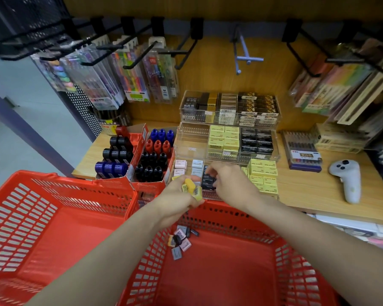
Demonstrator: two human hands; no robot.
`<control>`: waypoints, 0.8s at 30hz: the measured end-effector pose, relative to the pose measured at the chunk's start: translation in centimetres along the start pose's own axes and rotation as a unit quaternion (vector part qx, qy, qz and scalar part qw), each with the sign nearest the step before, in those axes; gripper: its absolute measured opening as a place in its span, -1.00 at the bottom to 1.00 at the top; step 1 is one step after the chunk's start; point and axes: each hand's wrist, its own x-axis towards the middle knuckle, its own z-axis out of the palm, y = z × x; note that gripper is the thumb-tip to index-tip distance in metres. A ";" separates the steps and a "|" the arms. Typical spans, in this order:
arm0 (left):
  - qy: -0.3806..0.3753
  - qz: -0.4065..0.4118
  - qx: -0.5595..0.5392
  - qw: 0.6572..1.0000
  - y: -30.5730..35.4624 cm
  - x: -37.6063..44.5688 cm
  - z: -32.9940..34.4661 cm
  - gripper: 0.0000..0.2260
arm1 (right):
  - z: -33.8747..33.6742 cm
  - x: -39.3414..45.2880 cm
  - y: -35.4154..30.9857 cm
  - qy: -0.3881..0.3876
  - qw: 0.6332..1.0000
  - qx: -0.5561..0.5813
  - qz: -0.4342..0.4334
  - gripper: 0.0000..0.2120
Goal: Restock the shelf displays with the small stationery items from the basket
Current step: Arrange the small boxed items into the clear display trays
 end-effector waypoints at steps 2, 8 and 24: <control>-0.011 0.038 -0.018 0.999 1.3 -1.8 0.5 -0.50 | -2.4 -1.9 -1.2 -0.025 0.982 0.179 0.051 -0.75; -0.021 0.177 0.028 0.984 4.2 -7.1 3.5 -0.64 | -8.8 -8.5 -3.1 -0.074 0.858 0.491 0.134 -0.78; -0.076 0.067 -0.116 0.988 4.1 -7.8 8.0 -0.85 | -10.4 -12.5 0.2 -0.038 0.786 0.588 0.188 -0.78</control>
